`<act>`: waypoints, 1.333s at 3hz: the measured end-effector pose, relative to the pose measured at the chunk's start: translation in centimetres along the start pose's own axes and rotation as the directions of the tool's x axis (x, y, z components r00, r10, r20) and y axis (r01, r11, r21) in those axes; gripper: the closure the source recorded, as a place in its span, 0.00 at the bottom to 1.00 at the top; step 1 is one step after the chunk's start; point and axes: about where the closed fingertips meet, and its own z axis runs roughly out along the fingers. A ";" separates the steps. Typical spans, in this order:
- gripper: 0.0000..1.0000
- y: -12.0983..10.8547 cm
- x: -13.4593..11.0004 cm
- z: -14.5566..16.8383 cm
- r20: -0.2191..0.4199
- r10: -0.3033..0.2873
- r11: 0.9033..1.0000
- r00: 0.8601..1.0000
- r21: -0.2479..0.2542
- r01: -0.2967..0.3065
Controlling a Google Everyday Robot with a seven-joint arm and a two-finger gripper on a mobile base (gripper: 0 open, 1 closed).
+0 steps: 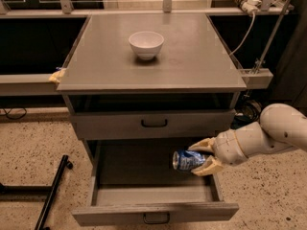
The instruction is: Place pepsi can into middle drawer
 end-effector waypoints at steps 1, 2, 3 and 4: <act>1.00 0.0 -0.1 -0.1 -0.002 -0.002 1.000 1.000 0.001 0.002; 1.00 -0.5 2.4 1.9 -0.024 -0.059 0.998 0.998 0.012 0.059; 1.00 -2.4 5.3 6.7 -0.028 -0.148 0.989 0.989 0.026 0.148; 1.00 -4.2 8.8 11.5 -0.092 -0.173 0.984 0.981 0.027 0.176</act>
Offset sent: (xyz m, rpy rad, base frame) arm 0.0270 -0.0116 -0.0804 -0.0737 -0.1461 0.0656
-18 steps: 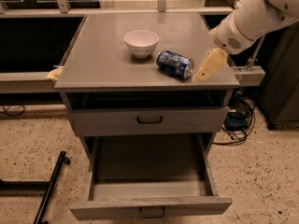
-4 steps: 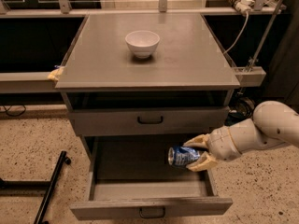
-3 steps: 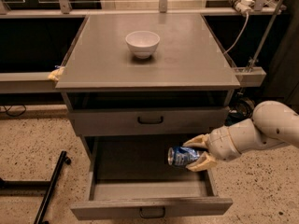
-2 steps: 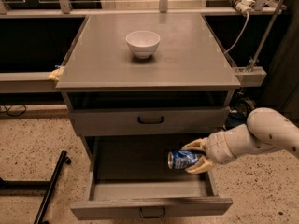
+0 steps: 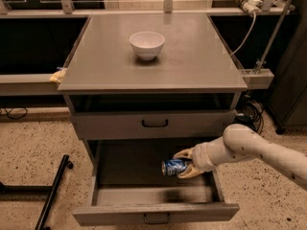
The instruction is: Place pepsi can into middle drawer
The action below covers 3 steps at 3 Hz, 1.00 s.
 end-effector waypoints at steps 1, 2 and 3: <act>1.00 -1.0 2.5 4.0 -0.049 0.015 1.000 0.999 0.014 -0.014; 1.00 -1.2 4.4 6.5 -0.082 0.074 0.997 0.994 0.041 -0.071; 1.00 -0.9 5.7 7.7 -0.096 0.118 0.992 0.988 0.052 -0.113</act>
Offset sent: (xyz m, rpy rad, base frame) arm 0.0474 0.0116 -0.1046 -0.0815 0.0265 -0.1921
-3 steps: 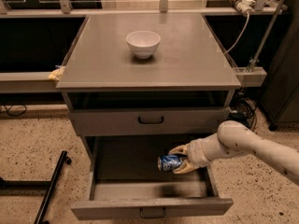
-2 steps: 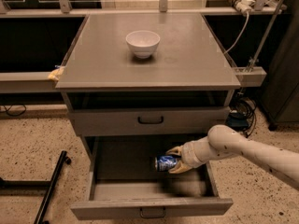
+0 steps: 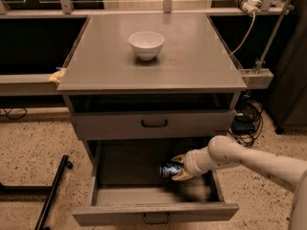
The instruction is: Place pepsi can into middle drawer
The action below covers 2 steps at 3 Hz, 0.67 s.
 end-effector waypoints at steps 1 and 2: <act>1.00 0.5 0.9 1.0 0.003 0.035 0.999 0.999 -0.012 -0.035; 1.00 1.1 1.6 2.2 0.040 0.064 0.997 0.997 -0.050 -0.062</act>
Offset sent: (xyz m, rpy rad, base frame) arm -0.0064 -0.0016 -0.0445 0.0909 0.1403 0.0059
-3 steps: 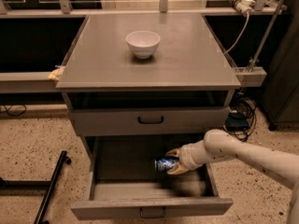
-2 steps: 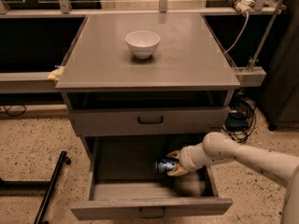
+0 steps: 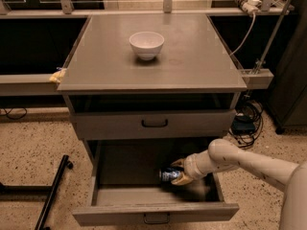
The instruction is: Place pepsi can into middle drawer
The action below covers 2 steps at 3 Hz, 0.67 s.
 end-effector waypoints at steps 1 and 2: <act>0.80 0.1 0.0 0.1 0.003 0.002 1.000 1.000 -0.006 -0.002; 0.57 0.1 0.0 0.1 0.003 0.002 1.000 1.000 -0.006 -0.002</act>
Offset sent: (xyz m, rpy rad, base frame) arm -0.0005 0.0005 -0.0009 0.0028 0.0052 0.0028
